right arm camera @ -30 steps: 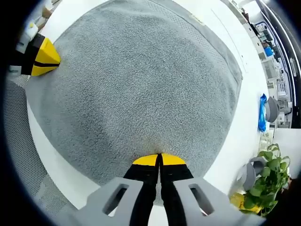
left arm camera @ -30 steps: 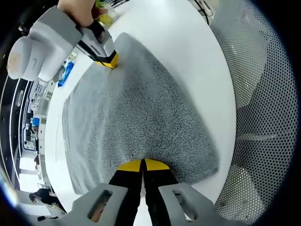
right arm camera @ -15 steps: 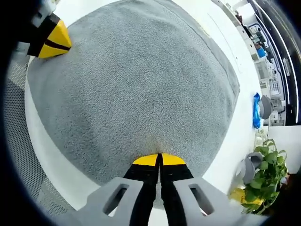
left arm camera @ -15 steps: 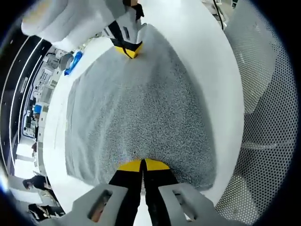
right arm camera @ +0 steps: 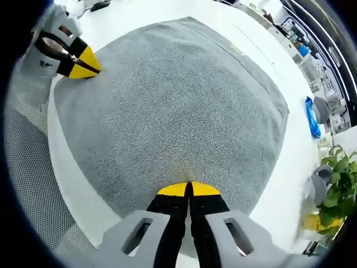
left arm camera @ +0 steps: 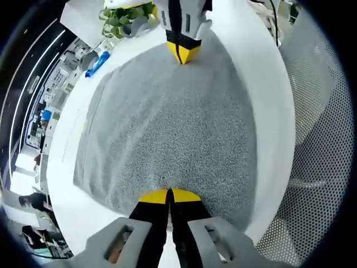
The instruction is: Fold the towel on the table until its edges align and the towel forms a compact rectangular stack.
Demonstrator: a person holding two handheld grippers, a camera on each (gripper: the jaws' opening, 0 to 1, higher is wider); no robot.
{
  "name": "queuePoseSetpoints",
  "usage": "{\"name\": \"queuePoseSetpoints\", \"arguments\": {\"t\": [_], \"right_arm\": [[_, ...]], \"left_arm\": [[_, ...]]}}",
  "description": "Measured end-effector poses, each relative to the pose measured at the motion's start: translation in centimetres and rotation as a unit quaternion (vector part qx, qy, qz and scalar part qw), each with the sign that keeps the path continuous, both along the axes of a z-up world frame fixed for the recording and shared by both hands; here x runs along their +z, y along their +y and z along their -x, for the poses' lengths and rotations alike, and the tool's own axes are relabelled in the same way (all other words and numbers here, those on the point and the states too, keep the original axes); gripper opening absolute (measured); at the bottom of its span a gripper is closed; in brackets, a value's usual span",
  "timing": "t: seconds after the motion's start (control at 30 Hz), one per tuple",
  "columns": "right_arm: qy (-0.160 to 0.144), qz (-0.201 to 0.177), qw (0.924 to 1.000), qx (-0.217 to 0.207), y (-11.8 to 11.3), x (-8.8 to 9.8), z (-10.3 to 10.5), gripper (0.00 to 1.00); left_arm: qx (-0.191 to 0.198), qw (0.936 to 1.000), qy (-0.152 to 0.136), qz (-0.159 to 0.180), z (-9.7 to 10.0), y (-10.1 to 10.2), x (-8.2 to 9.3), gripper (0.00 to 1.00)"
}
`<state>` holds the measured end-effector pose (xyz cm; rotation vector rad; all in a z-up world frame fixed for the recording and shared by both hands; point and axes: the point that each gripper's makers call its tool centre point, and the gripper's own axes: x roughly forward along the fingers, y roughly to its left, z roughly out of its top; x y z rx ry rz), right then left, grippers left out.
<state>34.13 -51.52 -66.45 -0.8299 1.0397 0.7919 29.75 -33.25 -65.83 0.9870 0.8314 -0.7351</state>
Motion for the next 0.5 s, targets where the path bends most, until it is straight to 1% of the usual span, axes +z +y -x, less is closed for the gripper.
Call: {"name": "queuePoseSetpoints", "arguments": {"t": [0.07, 0.17, 0.23, 0.33, 0.5], "right_arm": [[0.000, -0.015, 0.9998, -0.009, 0.07, 0.05, 0.30, 0.00], [-0.001, -0.025, 0.9994, -0.023, 0.23, 0.07, 0.42, 0.00], [-0.002, -0.026, 0.9993, -0.026, 0.26, 0.02, 0.42, 0.00], [-0.011, -0.016, 0.9997, -0.014, 0.44, -0.03, 0.67, 0.00], [-0.028, -0.014, 0.9995, -0.009, 0.53, 0.01, 0.93, 0.00]], "left_arm": [[0.008, 1.0000, 0.001, 0.005, -0.12, 0.21, -0.02, 0.01], [0.014, 0.9999, 0.002, 0.009, -0.14, 0.27, 0.00, 0.01], [0.016, 0.9998, 0.003, 0.011, -0.19, 0.29, -0.05, 0.01], [0.020, 0.9997, 0.003, 0.013, -0.18, 0.37, -0.03, 0.01], [0.037, 0.9986, 0.009, 0.035, -0.32, 0.72, 0.02, 0.01]]}}
